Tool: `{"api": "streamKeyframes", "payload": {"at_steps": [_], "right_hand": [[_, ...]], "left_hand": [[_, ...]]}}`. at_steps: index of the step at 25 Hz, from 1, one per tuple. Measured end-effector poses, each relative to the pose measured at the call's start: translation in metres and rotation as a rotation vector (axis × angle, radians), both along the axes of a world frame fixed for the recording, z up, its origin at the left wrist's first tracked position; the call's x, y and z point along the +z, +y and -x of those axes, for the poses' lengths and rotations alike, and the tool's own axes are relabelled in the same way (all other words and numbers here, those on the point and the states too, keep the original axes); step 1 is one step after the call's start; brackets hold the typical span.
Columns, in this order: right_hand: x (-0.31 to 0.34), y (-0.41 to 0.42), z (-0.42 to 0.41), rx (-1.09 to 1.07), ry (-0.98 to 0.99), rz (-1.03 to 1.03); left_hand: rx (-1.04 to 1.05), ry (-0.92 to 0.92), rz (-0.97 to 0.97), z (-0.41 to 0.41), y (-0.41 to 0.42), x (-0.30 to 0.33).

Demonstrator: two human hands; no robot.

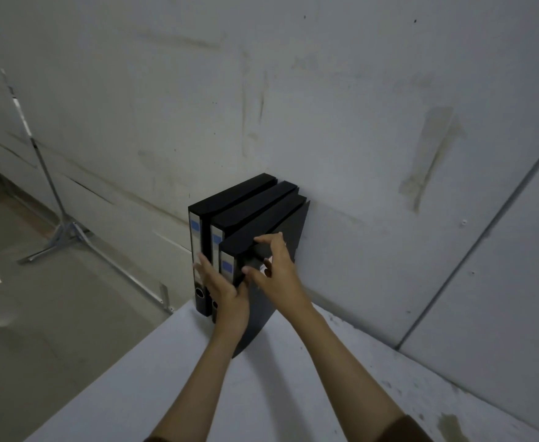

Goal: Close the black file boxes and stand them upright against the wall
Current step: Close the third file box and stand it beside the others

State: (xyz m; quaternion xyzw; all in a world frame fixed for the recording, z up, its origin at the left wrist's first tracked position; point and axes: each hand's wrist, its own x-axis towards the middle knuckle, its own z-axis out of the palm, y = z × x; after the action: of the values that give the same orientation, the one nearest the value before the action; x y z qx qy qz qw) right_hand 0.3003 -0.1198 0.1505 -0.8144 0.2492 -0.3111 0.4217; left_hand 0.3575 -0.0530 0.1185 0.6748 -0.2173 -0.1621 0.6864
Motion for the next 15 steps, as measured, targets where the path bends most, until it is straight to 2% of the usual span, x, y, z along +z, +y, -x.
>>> {"api": "streamKeyframes", "payload": {"at_steps": [7, 12, 15], "right_hand": [[0.0, -0.028, -0.013, -0.017, -0.021, 0.003], [0.0, -0.036, -0.012, 0.006, 0.011, 0.01], [0.002, -0.028, -0.003, 0.067, 0.089, -0.043]], "left_hand": [[-0.003, 0.115, -0.182, -0.003, -0.031, -0.004], [-0.073, 0.139, -0.116, -0.003, -0.026, -0.014], [-0.036, 0.158, -0.084, 0.001, -0.02, -0.006]]}}
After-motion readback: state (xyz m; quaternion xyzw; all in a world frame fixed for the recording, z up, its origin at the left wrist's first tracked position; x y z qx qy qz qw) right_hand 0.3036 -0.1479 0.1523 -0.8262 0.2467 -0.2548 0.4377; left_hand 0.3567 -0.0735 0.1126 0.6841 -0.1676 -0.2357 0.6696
